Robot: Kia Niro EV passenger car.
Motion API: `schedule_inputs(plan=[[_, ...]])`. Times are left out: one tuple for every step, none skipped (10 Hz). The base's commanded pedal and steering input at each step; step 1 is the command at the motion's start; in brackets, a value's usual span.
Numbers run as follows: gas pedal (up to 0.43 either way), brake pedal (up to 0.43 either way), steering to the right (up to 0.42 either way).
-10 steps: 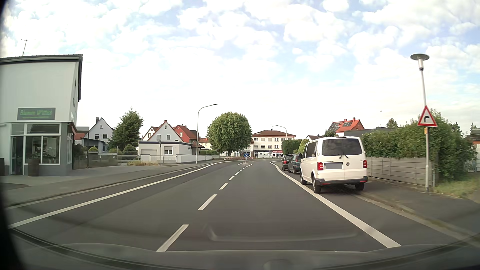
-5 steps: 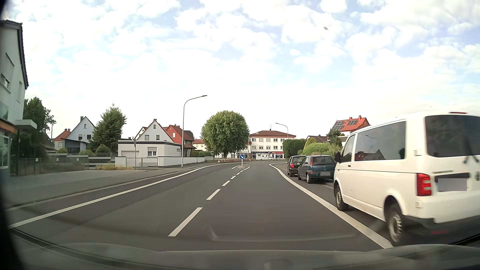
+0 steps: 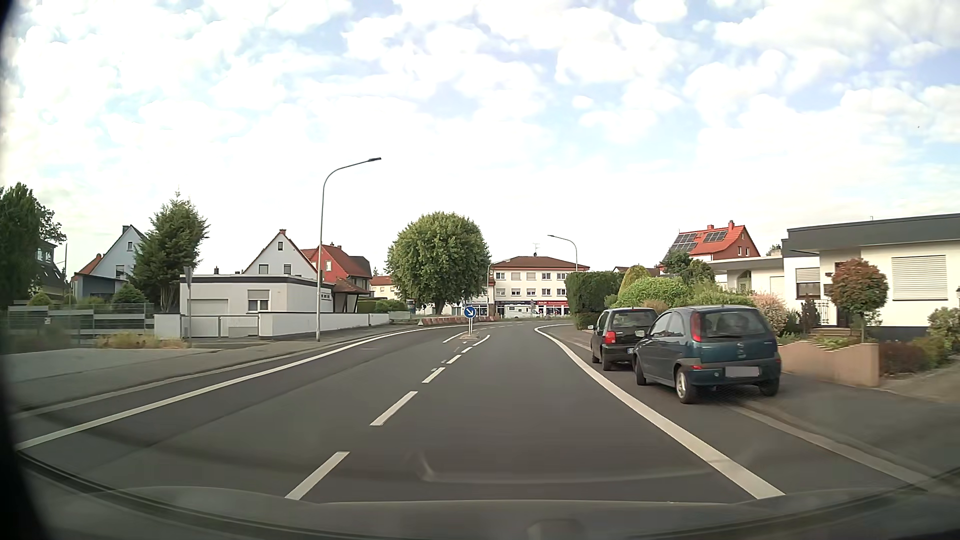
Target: Follow the waypoints while adhering to traffic rules and regulations
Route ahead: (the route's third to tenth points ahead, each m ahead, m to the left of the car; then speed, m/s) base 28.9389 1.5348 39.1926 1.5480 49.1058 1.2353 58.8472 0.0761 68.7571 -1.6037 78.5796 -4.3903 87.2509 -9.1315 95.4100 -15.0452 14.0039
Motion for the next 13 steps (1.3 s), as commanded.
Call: schedule_inputs(plan=[[0.067,0.030,0.010],[0.067,0.030,0.010],[0.067,0.030,0.009],[0.067,0.030,0.008],[0.067,0.030,0.007],[0.067,0.030,0.005],[0.067,0.030,0.002],[0.067,0.030,-0.001],[0.067,0.030,-0.003],[0.067,0.030,-0.004],[0.059,0.030,-0.004],[0.059,0.030,-0.004],[0.059,0.030,-0.005]])
